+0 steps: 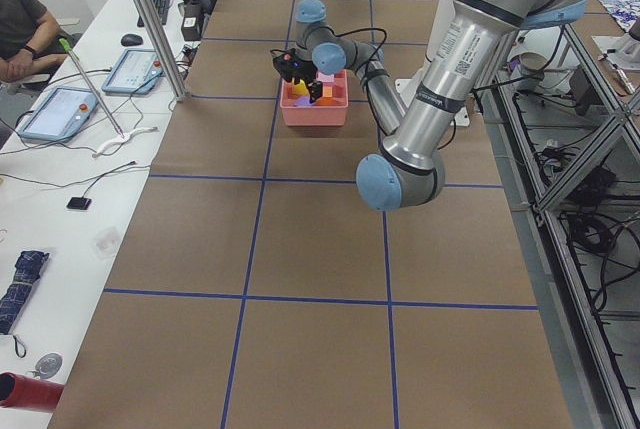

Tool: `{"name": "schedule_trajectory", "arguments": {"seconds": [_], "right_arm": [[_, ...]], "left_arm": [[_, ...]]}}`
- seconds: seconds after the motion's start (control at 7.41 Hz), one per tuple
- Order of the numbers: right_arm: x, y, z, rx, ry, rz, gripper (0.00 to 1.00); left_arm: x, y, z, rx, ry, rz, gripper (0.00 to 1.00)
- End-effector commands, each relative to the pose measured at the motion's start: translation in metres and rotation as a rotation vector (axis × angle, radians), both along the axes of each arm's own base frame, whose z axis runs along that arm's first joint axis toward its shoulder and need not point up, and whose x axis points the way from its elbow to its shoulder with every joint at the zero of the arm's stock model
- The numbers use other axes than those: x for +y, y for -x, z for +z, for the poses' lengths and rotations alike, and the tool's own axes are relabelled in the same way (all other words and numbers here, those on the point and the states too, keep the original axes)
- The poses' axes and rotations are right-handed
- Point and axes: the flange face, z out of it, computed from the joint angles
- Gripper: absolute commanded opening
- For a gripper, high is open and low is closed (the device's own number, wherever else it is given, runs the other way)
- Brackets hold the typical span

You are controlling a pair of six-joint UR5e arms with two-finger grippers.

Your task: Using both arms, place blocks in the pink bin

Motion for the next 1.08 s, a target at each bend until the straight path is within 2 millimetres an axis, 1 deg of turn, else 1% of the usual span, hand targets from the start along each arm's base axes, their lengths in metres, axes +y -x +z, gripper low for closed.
{"name": "schedule_trajectory", "arguments": {"seconds": [0.0,0.13,0.27,0.4,0.54,0.67,0.81,0.94], "right_arm": [[0.025,-0.065,0.068,0.052,-0.078,-0.084,1.0],[0.02,-0.099,0.102,-0.002,-0.067,-0.125,1.0],[0.018,-0.132,0.138,0.003,-0.102,-0.164,1.0],[0.018,-0.149,0.164,0.021,-0.123,-0.197,1.0],[0.017,-0.155,0.187,0.03,-0.126,-0.23,1.0],[0.014,-0.155,0.204,0.037,-0.117,-0.283,1.0],[-0.005,-0.164,0.195,0.048,-0.103,-0.316,1.0],[-0.021,-0.164,0.186,0.059,-0.11,-0.386,1.0]], "left_arm": [[0.008,0.099,0.076,-0.101,-0.226,0.238,1.0],[-0.009,0.156,0.121,-0.082,-0.278,0.329,1.0],[-0.024,0.209,0.171,-0.081,-0.33,0.392,1.0],[-0.038,0.255,0.223,-0.101,-0.385,0.449,1.0],[-0.044,0.288,0.27,-0.121,-0.397,0.483,1.0],[-0.047,0.312,0.299,-0.134,-0.412,0.502,1.0],[-0.048,0.314,0.304,-0.138,-0.401,0.5,1.0],[-0.047,0.316,0.309,-0.14,-0.377,0.49,1.0]]}}
